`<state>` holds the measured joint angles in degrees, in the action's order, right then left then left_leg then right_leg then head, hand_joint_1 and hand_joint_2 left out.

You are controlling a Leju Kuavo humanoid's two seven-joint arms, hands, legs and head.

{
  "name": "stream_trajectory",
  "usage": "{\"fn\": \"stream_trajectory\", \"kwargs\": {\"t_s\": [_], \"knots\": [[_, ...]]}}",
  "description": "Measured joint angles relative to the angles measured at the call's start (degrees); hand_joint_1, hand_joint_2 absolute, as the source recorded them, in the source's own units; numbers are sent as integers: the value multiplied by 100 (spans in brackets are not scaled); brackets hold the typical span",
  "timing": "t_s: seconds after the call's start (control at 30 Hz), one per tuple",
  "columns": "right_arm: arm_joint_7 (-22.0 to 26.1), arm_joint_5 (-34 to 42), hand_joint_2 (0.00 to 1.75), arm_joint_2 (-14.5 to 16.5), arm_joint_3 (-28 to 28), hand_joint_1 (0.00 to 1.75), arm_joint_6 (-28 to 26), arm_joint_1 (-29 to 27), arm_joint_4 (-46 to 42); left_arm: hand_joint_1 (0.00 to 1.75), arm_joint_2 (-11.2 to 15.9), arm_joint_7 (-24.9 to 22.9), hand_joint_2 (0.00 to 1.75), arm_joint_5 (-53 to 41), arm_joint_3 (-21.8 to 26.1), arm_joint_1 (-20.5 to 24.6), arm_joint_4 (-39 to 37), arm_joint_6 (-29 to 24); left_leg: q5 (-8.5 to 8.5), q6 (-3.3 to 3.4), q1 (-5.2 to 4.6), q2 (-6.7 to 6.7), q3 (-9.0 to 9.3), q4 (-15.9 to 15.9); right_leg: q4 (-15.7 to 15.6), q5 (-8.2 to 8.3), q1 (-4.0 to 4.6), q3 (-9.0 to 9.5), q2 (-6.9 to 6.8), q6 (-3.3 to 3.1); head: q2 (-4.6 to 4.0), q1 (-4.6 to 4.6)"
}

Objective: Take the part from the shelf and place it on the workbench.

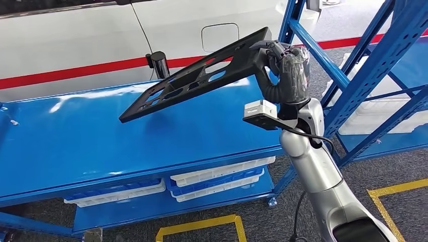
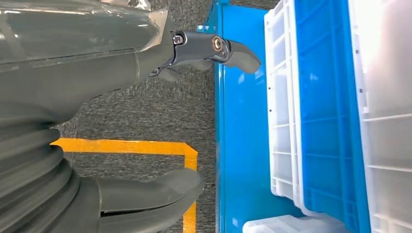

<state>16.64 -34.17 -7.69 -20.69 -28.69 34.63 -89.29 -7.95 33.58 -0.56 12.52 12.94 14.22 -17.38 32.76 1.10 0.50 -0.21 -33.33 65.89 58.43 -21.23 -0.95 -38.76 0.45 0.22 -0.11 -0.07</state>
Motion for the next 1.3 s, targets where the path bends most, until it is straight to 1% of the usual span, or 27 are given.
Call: {"fn": "stream_trajectory", "kwargs": {"t_s": [0.07, 0.1, 0.2, 0.27, 0.33, 0.37, 0.4, 0.43, 0.47, 0.5, 0.57, 0.6, 0.67, 0.7, 0.73, 0.77, 0.83, 0.9, 0.93, 0.97, 1.0, 1.07, 1.13, 1.17, 1.23, 1.27, 1.3], "knots": [[-15, -25, 175, 42, -9, 175, 15, 21, -1, 0, 3, -6, 175, 8, 2, 22, 23, -10, -174, 63, -38, 5, 357, -609, -2, 61, 20, -23, 3, 40, 0, 4], [-20, -30, 175, 64, -15, 175, 23, 35, -1, 0, 3, -9, 175, 12, 3, 30, 33, -13, -203, 80, -63, 7, 417, -734, -6, 91, 21, -27, 0, 73, 0, 5], [-35, -42, 175, 118, -32, 175, 41, 65, 0, 0, -2, -15, 175, 43, 8, 33, 47, -12, -353, 141, -100, 17, 355, -809, -45, 174, 7, -48, -16, 187, 0, 5], [-48, -52, 175, 128, -31, 175, 44, 83, 0, 0, -5, -19, 175, 52, 10, 37, 55, -7, -518, 205, -77, 38, 284, -872, 157, -56, 17, -161, -24, 176, 0, 17], [-60, -67, 175, 138, -29, 175, 45, 86, 0, 0, -7, -28, 175, 51, 13, 36, 61, 2, -645, 243, -70, 52, 155, -881, 789, -548, 12, -353, -30, 117, 0, 30], [-65, -76, 175, 144, -29, 175, 45, 78, 0, 0, -9, -35, 175, 50, 13, 34, 62, 5, -701, 245, -71, 56, 77, -875, 1162, -744, 7, -429, -30, 118, 0, 31], [-71, -89, 175, 151, -30, 175, 45, 66, 0, 0, -10, -41, 175, 50, 14, 30, 62, 7, -757, 243, -71, 60, -6, -869, 1439, -851, 2, -448, -30, 148, 0, 32], [-74, -101, 175, 156, -30, 175, 45, 52, 0, 0, -11, -45, 175, 50, 14, 28, 62, 7, -808, 235, -71, 63, -83, -861, 1546, -866, -1, -381, -31, 199, 0, 32], [-76, -112, 175, 163, -30, 175, 45, 41, 0, 0, -11, -47, 175, 50, 15, 26, 62, 3, -851, 222, -70, 65, -151, -850, 1417, -801, -3, -203, -32, 257, 0, 32], [-77, -125, 175, 173, -30, 175, 45, 33, -1, 0, -10, -47, 175, 51, 17, 25, 62, -4, -886, 203, -68, 66, -214, -826, 1068, -722, -8, 85, -37, 304, 0, 32], [-74, -138, 175, 202, -28, 175, 46, 25, -5, 0, -7, -47, 175, 60, 27, 24, 67, -30, -946, 145, -79, 69, -321, -776, 304, -706, 16, 644, -40, 301, 0, 28], [-71, -137, 175, 219, -26, 175, 47, 24, -10, 0, -3, -46, 175, 66, 38, 24, 69, -45, -979, 113, -88, 71, -356, -755, 60, -731, 31, 790, -40, 270, 0, 28], [-66, -123, 175, 259, -22, 175, 52, 21, -18, 0, 3, -41, 175, 87, 75, 14, 73, -63, -1051, 57, -95, 73, -388, -745, -34, -719, 55, 791, -35, 179, 0, 25], [-66, -117, 175, 278, -21, 175, 56, 28, -17, 0, 15, -37, 175, 98, 96, 9, 73, -65, -1053, 34, -86, 67, -406, -730, -45, -685, 28, 769, -42, 134, 0, 29], [-65, -113, 175, 304, -22, 175, 61, 38, -16, 0, 25, -33, 175, 108, 115, 2, 73, -66, -971, 1, -74, 54, -443, -667, -53, -639, 8, 744, -48, 74, 0, 22], [-64, -110, 175, 333, -24, 175, 66, 51, -16, 0, 35, -27, 175, 114, 130, -1, 73, -66, -793, -38, -57, 40, -510, -509, -63, -590, -18, 704, -55, 16, 0, 14], [-63, -104, 175, 379, -25, 175, 79, 73, -13, 0, 46, -16, 175, 118, 150, -5, 73, -67, -309, -113, -23, 19, -677, -17, -64, -501, -25, 609, -62, -55, 0, -3], [-61, -100, 175, 403, -24, 175, 89, 77, -3, 0, 49, -11, 175, 121, 163, -8, 73, -69, 27, -165, 7, 18, -821, 547, -60, -417, -23, 502, -64, -62, 0, -6], [-60, -99, 175, 407, -25, 175, 92, 76, 3, 0, 50, -9, 175, 121, 169, -11, 73, -70, 63, -184, 19, 19, -837, 737, -58, -369, -23, 439, -64, -54, 0, -7], [-59, -98, 175, 410, -25, 175, 96, 75, 9, 0, 51, -8, 175, 122, 175, -12, 73, -71, 19, -198, 34, 19, -795, 829, -55, -317, -24, 370, -64, -38, 0, -8], [-56, -97, 175, 410, -24, 175, 98, 73, 14, 0, 54, -6, 175, 123, 180, -13, 73, -72, -113, -204, 49, 20, -663, 745, -53, -264, -27, 303, -63, -21, 0, -8], [-47, -92, 175, 411, -22, 175, 100, 75, 17, 0, 59, 0, 175, 124, 184, -8, 79, -73, -349, -192, 67, 14, -161, 121, -49, -173, -30, 203, -58, 33, 0, -9], [-38, -84, 175, 413, -15, 175, 100, 84, 17, 0, 59, 5, 175, 124, 184, 0, 95, -75, -342, -154, 52, -2, 299, -545, -49, -92, -13, 143, -58, 103, 0, -4], [-35, -79, 175, 418, -11, 175, 100, 89, 17, 0, 59, 5, 175, 124, 185, 2, 103, -77, -300, -122, 32, -11, 398, -722, -55, -48, -4, 129, -63, 142, 0, 1], [-27, -71, 175, 427, 2, 175, 100, 94, 18, 0, 55, 5, 175, 126, 187, -2, 108, -80, -342, -19, -7, -11, 368, -821, -87, 53, 8, 108, -68, 240, 0, 13], [-25, -65, 175, 429, 12, 175, 100, 93, 20, 0, 51, 5, 175, 128, 187, -4, 108, -80, -407, 43, -14, 5, 334, -843, -70, 40, 6, 74, -66, 267, 0, 10], [-23, -60, 175, 429, 26, 175, 100, 93, 21, 0, 49, 5, 175, 130, 189, -3, 108, -80, -482, 112, -15, 20, 283, -867, 28, -62, 10, 7, -61, 262, 0, 15]]}}
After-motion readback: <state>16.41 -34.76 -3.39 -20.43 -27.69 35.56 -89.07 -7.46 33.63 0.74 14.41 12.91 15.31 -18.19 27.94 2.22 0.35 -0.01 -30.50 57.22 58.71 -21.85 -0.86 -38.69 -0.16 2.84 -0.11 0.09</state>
